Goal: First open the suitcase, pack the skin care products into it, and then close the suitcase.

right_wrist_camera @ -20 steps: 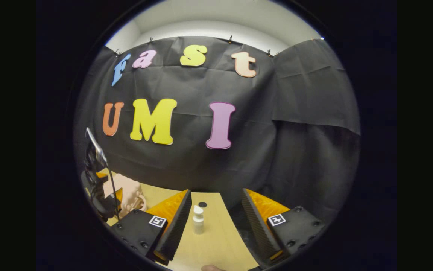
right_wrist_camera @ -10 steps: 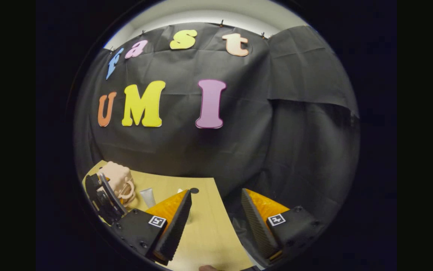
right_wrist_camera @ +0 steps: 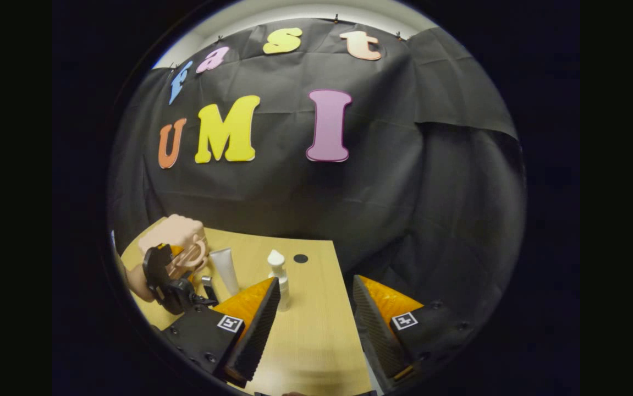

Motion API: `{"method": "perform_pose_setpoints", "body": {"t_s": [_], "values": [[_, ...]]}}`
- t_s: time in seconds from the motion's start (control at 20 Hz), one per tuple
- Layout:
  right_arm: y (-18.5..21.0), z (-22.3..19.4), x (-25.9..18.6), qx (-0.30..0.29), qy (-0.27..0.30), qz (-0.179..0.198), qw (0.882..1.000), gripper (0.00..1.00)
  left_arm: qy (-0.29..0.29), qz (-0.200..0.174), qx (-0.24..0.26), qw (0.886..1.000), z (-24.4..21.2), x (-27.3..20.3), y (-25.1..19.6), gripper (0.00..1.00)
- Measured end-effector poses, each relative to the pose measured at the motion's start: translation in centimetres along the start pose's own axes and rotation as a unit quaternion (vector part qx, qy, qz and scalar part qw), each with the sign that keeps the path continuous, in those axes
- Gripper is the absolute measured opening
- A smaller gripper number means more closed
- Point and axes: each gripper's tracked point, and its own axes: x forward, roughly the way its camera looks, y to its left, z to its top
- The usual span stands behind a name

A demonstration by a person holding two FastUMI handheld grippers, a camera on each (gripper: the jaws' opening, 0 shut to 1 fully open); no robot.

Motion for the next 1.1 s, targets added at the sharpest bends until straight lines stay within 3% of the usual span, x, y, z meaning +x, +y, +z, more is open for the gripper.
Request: {"method": "perform_pose_setpoints", "body": {"t_s": [0.05,0.15,0.55,0.8,1.1], "values": [[0.2,-0.3,-0.1,-0.007,0.004,0.004,1.000,0.78,0.001,0.008,0.006,1.000,-0.1,0.1,0.2,0.80],[0.8,-0.6,-0.5,-0.016,0.009,0.010,1.000,0.78,-0.004,0.021,0.016,1.000,0.6,0.1,0.6,0.72],[2.7,-0.6,-1.9,-0.030,0.015,-0.004,0.999,0.79,-0.006,-0.019,0.016,1.000,0.5,0.9,-1.2,0.14],[3.6,0.1,-2.9,-0.038,0.017,-0.024,0.999,0.80,-0.020,-0.013,-0.002,1.000,0.8,1.0,-0.8,0.06],[5.1,1.7,-3.9,-0.051,0.003,-0.051,0.997,0.79,-0.024,-0.036,-0.113,0.993,-0.4,0.2,1.8,0.03]]}}
